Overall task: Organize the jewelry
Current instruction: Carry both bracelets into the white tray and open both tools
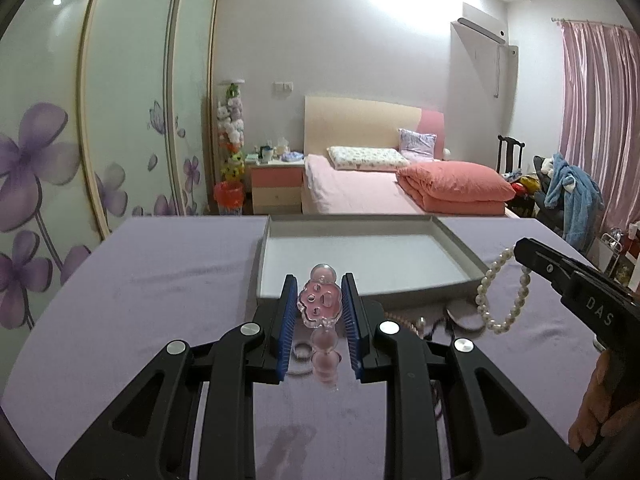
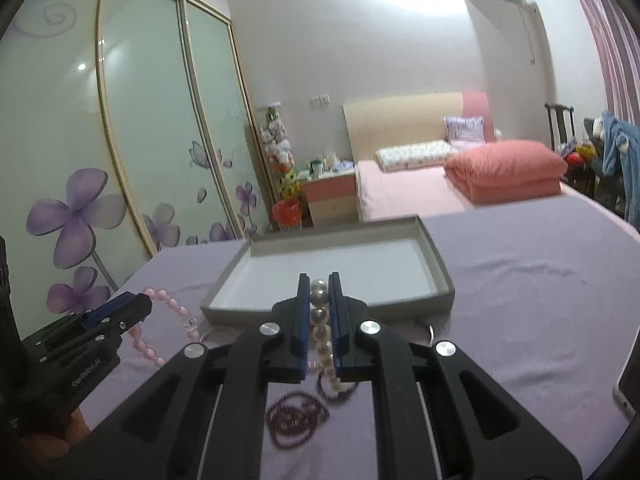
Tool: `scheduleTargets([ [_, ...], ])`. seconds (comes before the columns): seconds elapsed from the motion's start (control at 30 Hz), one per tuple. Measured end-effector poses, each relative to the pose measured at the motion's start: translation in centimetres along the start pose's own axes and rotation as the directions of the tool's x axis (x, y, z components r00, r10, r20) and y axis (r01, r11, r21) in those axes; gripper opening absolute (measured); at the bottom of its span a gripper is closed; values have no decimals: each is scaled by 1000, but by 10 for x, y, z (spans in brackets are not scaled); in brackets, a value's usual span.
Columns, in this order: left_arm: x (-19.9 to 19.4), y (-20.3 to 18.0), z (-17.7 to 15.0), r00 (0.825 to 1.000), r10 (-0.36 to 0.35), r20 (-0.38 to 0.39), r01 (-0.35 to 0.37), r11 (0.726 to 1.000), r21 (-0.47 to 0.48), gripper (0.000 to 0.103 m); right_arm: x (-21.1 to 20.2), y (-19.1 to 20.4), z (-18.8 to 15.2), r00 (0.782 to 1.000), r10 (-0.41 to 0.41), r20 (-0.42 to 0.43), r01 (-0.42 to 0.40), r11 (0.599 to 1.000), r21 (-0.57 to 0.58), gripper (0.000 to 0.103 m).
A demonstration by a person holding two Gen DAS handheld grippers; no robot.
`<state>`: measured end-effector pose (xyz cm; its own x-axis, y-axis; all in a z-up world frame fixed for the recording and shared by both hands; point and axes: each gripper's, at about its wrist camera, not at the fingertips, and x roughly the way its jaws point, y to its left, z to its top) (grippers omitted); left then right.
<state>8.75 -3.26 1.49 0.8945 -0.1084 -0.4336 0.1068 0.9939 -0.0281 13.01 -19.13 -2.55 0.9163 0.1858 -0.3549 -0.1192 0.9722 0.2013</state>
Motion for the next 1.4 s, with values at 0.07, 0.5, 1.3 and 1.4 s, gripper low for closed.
scheduleTargets([
  [0.07, 5, -2, 7, 1000, 6, 21, -6, 1000, 5, 24, 3, 1, 7, 1000, -7, 25, 7, 1000, -11, 10],
  [0.5, 67, -10, 33, 1000, 15, 15, -15, 1000, -6, 24, 66, -6, 39, 996, -58, 71, 60, 998, -25, 10],
  [1.3, 148, 4, 41, 992, -43, -116, 37, 998, -51, 35, 180, -51, 36, 987, -91, -131, 100, 993, 68, 42],
  [1.4, 140, 14, 46, 994, -42, -102, 35, 996, -76, 35, 172, -55, 35, 987, -91, -131, 103, 991, 82, 42],
])
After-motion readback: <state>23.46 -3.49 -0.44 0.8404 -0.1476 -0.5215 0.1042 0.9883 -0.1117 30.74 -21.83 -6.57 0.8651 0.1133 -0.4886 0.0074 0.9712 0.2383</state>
